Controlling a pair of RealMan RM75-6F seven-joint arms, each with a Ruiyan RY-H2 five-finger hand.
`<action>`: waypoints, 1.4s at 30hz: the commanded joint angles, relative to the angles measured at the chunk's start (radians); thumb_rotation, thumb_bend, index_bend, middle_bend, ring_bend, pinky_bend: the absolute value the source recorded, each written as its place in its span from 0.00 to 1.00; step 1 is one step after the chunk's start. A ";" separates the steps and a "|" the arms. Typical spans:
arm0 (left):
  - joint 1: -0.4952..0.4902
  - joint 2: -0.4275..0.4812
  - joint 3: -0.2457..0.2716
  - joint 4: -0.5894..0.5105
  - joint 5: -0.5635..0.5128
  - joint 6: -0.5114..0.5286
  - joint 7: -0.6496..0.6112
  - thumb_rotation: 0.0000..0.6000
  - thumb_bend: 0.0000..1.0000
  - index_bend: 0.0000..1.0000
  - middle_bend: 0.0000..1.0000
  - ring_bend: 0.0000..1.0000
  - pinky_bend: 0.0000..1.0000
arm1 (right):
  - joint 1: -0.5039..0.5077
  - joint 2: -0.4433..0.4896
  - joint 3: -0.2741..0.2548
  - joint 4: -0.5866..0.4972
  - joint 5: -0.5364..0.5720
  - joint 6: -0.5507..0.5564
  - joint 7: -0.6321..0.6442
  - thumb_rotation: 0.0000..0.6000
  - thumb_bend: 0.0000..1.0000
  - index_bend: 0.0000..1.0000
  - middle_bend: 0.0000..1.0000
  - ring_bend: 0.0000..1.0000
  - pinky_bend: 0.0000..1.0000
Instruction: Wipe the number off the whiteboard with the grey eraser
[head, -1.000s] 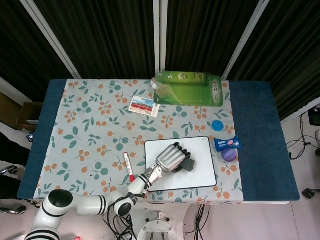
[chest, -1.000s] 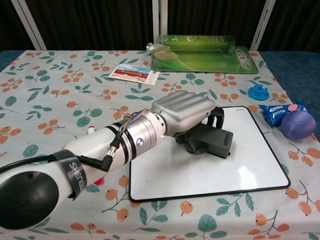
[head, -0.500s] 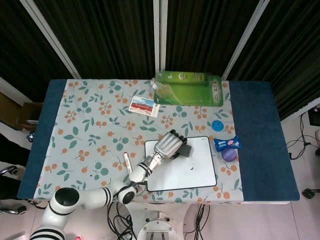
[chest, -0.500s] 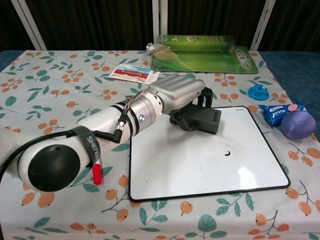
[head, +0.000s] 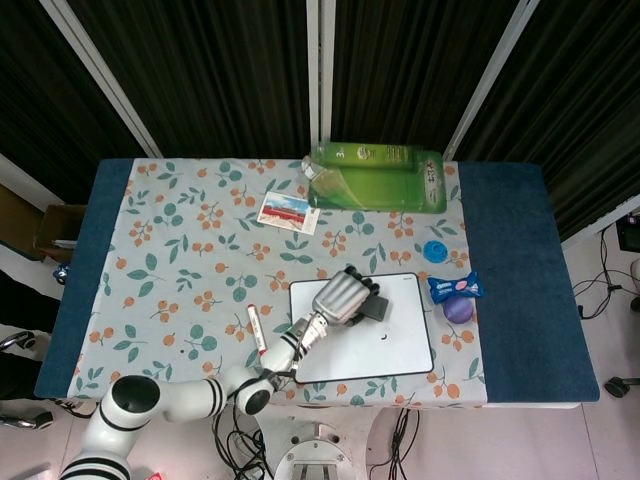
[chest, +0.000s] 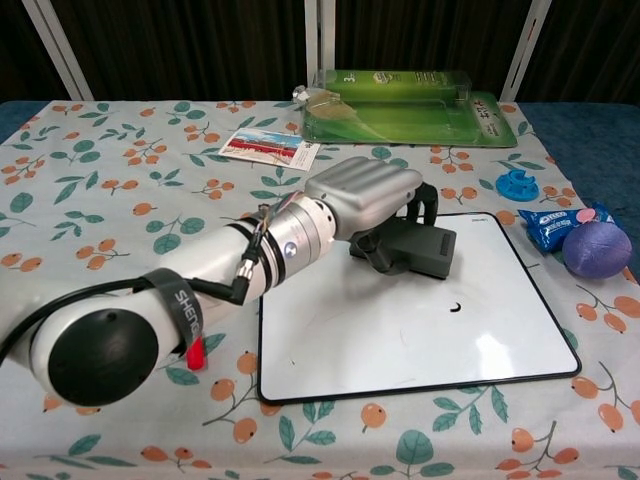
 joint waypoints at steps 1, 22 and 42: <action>0.006 -0.010 0.004 -0.013 -0.002 0.007 0.000 1.00 0.48 0.59 0.59 0.54 0.30 | 0.001 0.001 0.001 0.002 0.000 -0.001 -0.001 1.00 1.00 0.00 0.00 0.00 0.00; 0.083 -0.011 0.097 -0.211 0.029 0.073 0.089 1.00 0.49 0.61 0.61 0.55 0.29 | 0.006 -0.013 -0.006 0.019 -0.003 -0.018 0.000 1.00 1.00 0.00 0.00 0.00 0.00; 0.080 -0.001 -0.044 -0.024 -0.021 0.126 0.109 1.00 0.51 0.61 0.61 0.56 0.29 | 0.010 -0.012 -0.006 0.012 -0.006 -0.024 -0.008 1.00 1.00 0.00 0.00 0.00 0.00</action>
